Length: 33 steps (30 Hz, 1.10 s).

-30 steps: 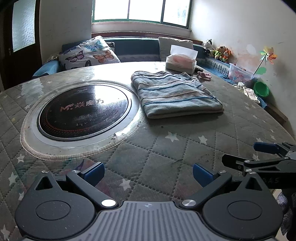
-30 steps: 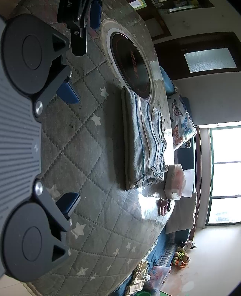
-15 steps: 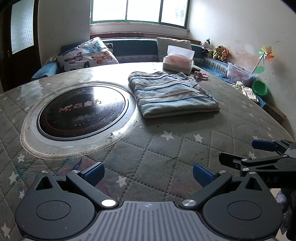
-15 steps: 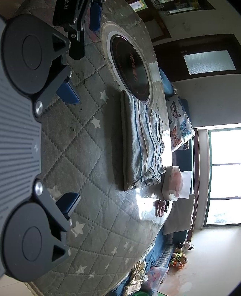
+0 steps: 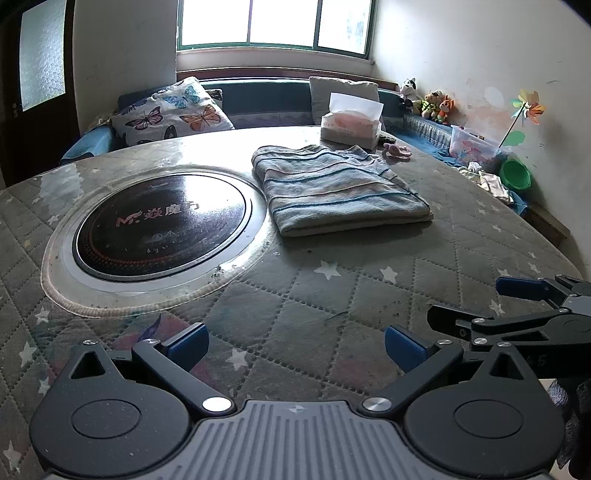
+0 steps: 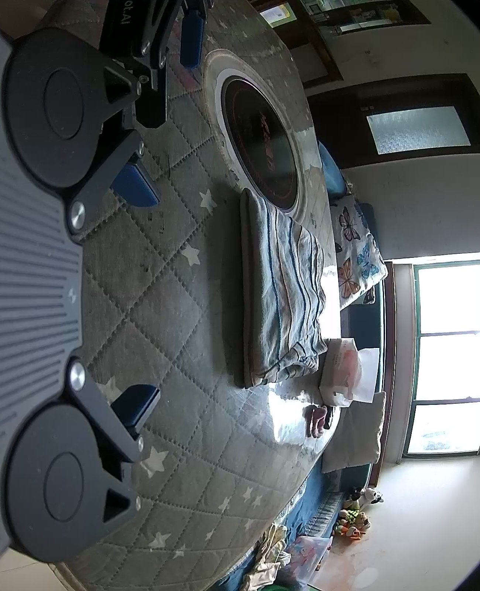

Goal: Fold clothes

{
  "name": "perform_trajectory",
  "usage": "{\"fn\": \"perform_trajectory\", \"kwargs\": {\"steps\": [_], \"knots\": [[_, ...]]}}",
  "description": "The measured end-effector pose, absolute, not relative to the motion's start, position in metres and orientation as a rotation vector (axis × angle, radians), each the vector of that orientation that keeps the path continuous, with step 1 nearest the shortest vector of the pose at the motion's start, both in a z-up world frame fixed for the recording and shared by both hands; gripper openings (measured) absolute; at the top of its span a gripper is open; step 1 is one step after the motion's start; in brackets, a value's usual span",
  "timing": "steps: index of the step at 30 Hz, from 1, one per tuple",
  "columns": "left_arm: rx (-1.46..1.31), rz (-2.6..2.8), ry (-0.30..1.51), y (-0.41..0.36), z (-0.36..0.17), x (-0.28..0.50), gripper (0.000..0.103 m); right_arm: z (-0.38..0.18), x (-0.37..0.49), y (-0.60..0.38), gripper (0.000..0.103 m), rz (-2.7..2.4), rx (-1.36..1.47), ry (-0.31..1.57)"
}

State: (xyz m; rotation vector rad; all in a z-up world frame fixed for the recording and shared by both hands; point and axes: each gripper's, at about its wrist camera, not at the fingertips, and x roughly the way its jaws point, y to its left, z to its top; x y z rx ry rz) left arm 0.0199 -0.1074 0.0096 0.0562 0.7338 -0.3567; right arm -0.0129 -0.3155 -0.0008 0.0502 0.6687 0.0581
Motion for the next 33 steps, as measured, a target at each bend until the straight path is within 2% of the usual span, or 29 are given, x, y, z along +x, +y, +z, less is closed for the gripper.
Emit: {"fn": "perform_trajectory", "kwargs": {"steps": [33], "knots": [[0.062,-0.37,0.745,-0.1112,0.0066,0.0236,0.103,-0.0035,-0.0087,-0.3092,0.103,0.071,0.042,0.683]]}}
